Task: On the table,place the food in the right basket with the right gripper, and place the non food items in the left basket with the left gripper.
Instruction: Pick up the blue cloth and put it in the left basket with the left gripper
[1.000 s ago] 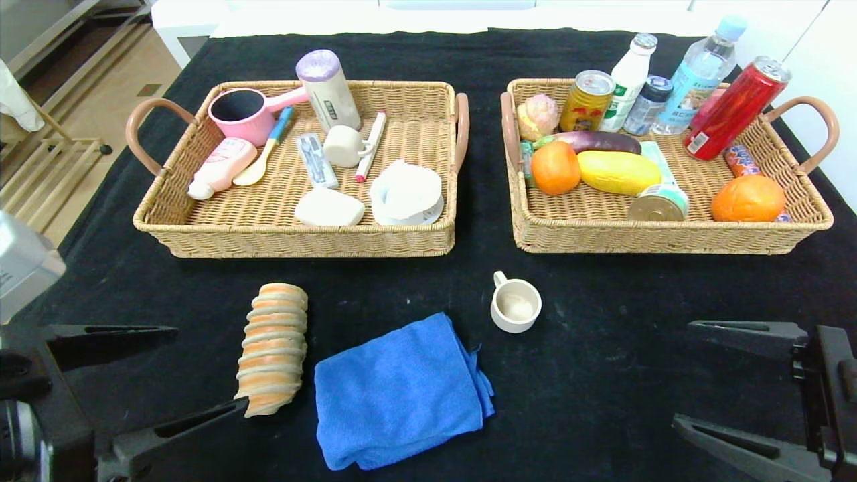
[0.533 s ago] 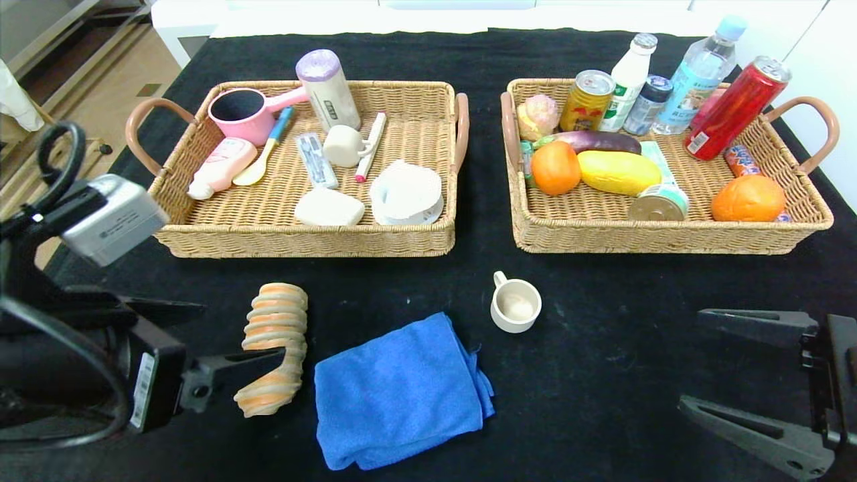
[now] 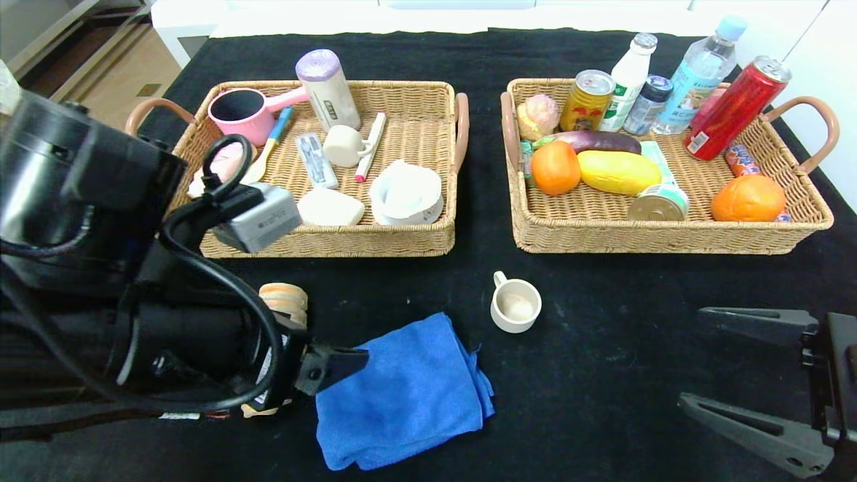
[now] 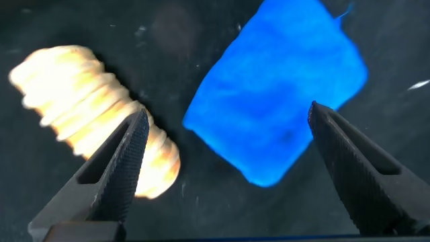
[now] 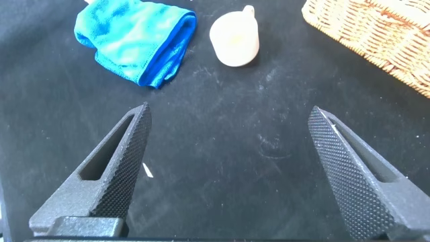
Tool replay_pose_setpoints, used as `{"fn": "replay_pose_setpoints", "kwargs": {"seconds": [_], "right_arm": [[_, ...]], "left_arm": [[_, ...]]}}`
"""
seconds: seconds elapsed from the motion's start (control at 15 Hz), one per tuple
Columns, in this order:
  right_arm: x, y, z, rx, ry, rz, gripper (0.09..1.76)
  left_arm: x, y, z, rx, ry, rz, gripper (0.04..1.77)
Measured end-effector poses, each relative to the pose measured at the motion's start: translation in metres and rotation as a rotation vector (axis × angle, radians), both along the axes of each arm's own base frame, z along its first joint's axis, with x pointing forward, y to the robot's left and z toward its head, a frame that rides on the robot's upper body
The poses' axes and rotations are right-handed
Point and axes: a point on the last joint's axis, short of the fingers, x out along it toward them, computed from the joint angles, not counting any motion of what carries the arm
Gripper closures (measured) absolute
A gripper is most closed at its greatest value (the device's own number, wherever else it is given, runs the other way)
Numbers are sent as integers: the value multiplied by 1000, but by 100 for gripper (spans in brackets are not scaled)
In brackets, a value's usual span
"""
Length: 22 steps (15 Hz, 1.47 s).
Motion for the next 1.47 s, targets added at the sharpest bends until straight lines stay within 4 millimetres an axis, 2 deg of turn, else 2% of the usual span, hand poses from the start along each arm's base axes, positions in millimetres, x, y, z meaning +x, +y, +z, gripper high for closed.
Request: {"fn": "replay_pose_setpoints", "kwargs": {"seconds": [0.27,0.47,0.73,1.07,1.47], "right_arm": [[0,-1,1,1,-6,-8,15],[-1,-2,2,3,-12,-10,15],[-1,-2,2,2,-13,-11,15],[-3,-2,4,5,-22,-10,14],[-5,-3,4,5,-25,-10,14]], "left_arm": [[10,-26,-10,100,0,-102,9],[9,-39,-17,172,19,-159,9],[8,-46,-25,214,29,-187,9],[16,-59,-34,276,-32,-180,9],[14,-63,-43,276,-7,-194,9]]}}
